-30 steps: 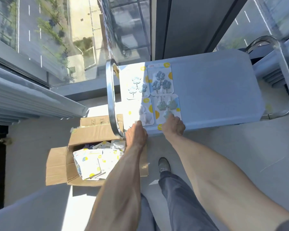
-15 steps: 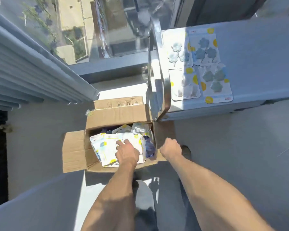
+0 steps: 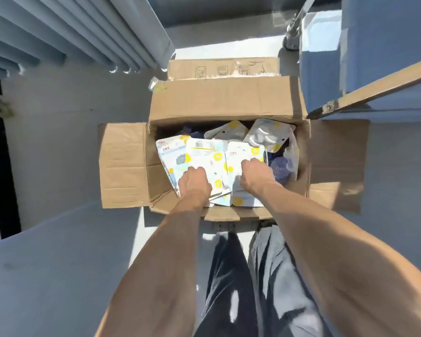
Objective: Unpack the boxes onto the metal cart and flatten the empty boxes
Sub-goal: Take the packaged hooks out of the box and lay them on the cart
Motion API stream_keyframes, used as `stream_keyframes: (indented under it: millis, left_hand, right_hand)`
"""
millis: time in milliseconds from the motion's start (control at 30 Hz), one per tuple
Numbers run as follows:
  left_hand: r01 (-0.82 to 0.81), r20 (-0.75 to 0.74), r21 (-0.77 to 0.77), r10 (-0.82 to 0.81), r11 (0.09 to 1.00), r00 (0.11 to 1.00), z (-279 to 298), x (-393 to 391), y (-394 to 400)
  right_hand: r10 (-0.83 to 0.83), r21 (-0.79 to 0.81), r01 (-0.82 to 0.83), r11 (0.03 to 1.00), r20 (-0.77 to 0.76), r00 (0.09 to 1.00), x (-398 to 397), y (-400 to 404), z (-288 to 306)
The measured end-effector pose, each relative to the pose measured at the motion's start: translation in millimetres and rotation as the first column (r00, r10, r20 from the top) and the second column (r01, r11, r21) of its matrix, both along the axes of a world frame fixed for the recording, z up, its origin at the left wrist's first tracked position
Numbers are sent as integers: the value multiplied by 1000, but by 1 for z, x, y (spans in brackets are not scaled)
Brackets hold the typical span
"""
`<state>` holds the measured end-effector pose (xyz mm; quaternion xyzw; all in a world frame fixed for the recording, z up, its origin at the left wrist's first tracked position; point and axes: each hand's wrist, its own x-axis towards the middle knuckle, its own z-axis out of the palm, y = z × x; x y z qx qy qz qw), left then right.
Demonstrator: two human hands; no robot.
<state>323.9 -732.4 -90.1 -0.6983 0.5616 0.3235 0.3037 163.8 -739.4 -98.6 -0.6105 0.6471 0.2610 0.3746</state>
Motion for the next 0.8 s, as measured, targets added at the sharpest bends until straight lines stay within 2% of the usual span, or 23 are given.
stream_keyframes:
  millis: [133, 200, 333, 467, 533, 600, 667, 800]
  left_hand:
    - [-77, -4, -9, 77, 997, 997, -49, -6, 13]
    - [-74, -2, -49, 74, 996, 997, -61, -10, 21]
    - [115, 101, -147, -101, 982, 990, -76, -8, 42]
    - [92, 85, -210, -75, 973, 994, -79, 0, 41]
    - [8, -37, -308, -21, 951, 999, -71, -2, 35]
    - [-215, -217, -410, 135, 886, 967, -53, -6, 23]
    - [-405, -329, -421, 279, 812, 902, -40, -7, 10]
    - [-407, -307, -412, 296, 815, 905, -33, -5, -12]
  right_hand:
    - [-247, 45, 250, 967, -71, 966, 10, 6, -45]
    - [-256, 52, 261, 964, -87, 963, 14, 12, -55]
    - [-178, 35, 185, 982, -152, 972, 17, 18, -58]
    - [-216, -12, 218, 976, -192, 957, 18, 22, -52]
    - [-249, -39, 246, 968, -210, 945, 17, 26, -48]
    - [-283, -69, 275, 959, -219, 934, 15, 31, -44]
    - [-349, -101, 335, 937, -219, 911, 11, 37, -40]
    - [-416, -106, 405, 908, -115, 902, 0, 48, -36]
